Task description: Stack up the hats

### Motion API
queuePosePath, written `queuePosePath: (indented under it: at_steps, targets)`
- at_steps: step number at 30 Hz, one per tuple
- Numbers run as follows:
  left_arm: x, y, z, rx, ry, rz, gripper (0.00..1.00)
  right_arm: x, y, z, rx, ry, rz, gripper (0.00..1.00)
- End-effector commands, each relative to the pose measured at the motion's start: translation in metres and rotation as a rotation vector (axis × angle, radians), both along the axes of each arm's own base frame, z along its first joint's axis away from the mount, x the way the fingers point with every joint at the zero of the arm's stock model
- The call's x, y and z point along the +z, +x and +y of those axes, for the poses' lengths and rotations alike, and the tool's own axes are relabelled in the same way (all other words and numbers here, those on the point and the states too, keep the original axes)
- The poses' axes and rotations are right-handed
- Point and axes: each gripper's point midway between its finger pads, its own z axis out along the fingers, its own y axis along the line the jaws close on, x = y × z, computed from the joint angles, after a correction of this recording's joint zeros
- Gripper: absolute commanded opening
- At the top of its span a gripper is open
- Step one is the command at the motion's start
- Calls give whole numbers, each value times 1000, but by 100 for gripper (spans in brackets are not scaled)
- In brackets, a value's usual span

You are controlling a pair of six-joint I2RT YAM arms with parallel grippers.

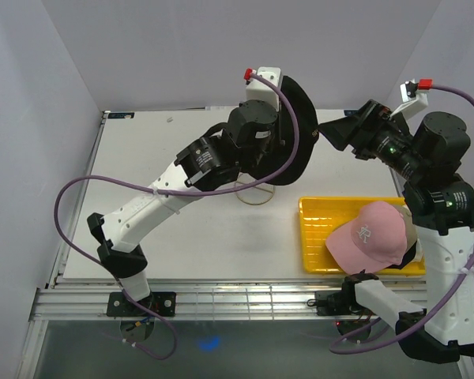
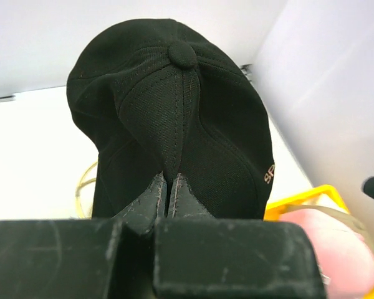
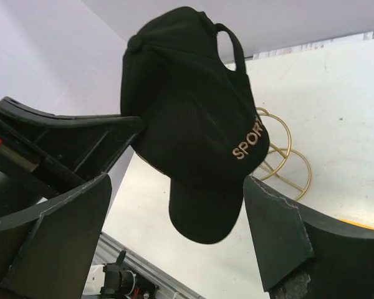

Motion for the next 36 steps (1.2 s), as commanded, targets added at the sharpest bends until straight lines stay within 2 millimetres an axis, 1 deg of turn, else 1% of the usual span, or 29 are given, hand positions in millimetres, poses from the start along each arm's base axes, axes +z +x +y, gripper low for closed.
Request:
queuePosePath:
  at_steps: [1, 2, 3, 5, 6, 8, 9, 11, 12, 13, 14, 17, 18, 20, 21, 22, 24, 25, 26, 30, 32, 34, 36]
  targets:
    - [9, 19, 36, 100, 51, -23, 0, 5, 10, 9, 39, 23, -34, 92]
    - [5, 24, 35, 99, 58, -13, 0, 0, 13, 9, 41, 23, -21, 92]
    - [-1, 33, 41, 116, 68, 4, 0, -3, 16, 11, 47, 22, -15, 92]
    - [-16, 44, 36, 101, 89, 34, 0, -10, 21, 12, 47, 17, -2, 92]
    - [-20, 51, 39, 110, 95, 42, 0, -13, 23, 12, 47, 14, 3, 92]
    - [-39, 61, 33, 103, 124, 70, 0, -18, 27, 12, 46, 10, 9, 92]
    - [-46, 66, 33, 99, 133, 83, 0, -26, 29, 13, 47, 6, 23, 92]
    - [-62, 71, 27, 82, 141, 116, 0, -33, 33, 14, 47, 5, 34, 92]
    - [-65, 73, 23, 67, 135, 119, 0, -42, 35, 15, 52, 0, 50, 92]
    - [-68, 73, 22, 63, 135, 122, 0, -46, 36, 15, 52, -2, 58, 92]
    - [-76, 75, 20, 62, 141, 135, 0, -54, 39, 16, 56, -6, 71, 92]
    - [-83, 74, 17, 51, 135, 154, 0, -65, 42, 16, 58, -13, 90, 92]
    - [-91, 73, 16, 50, 145, 167, 0, -68, 42, 17, 62, -13, 93, 92]
    - [-98, 71, 15, 43, 144, 187, 0, -79, 45, 17, 63, -20, 115, 93]
    - [-109, 69, 16, 44, 160, 207, 0, -82, 46, 18, 64, -20, 118, 93]
    - [-113, 68, 17, 45, 160, 215, 0, -89, 47, 18, 66, -23, 130, 93]
    - [-118, 65, 21, 51, 154, 232, 0, -94, 48, 19, 68, -25, 140, 93]
    - [-127, 63, 23, 54, 167, 248, 0, -96, 49, 19, 69, -24, 138, 93]
    - [-131, 61, 24, 52, 171, 256, 0, -102, 50, 19, 68, -26, 150, 93]
    - [-142, 55, 33, 69, 174, 283, 0, -112, 51, 20, 72, -28, 167, 93]
    - [-147, 51, 38, 78, 177, 295, 0, -114, 52, 20, 73, -26, 167, 93]
    - [-149, 48, 41, 82, 168, 303, 0, -121, 53, 21, 75, -28, 180, 93]
    - [-156, 46, 41, 80, 173, 317, 0, -125, 53, 21, 73, -29, 185, 93]
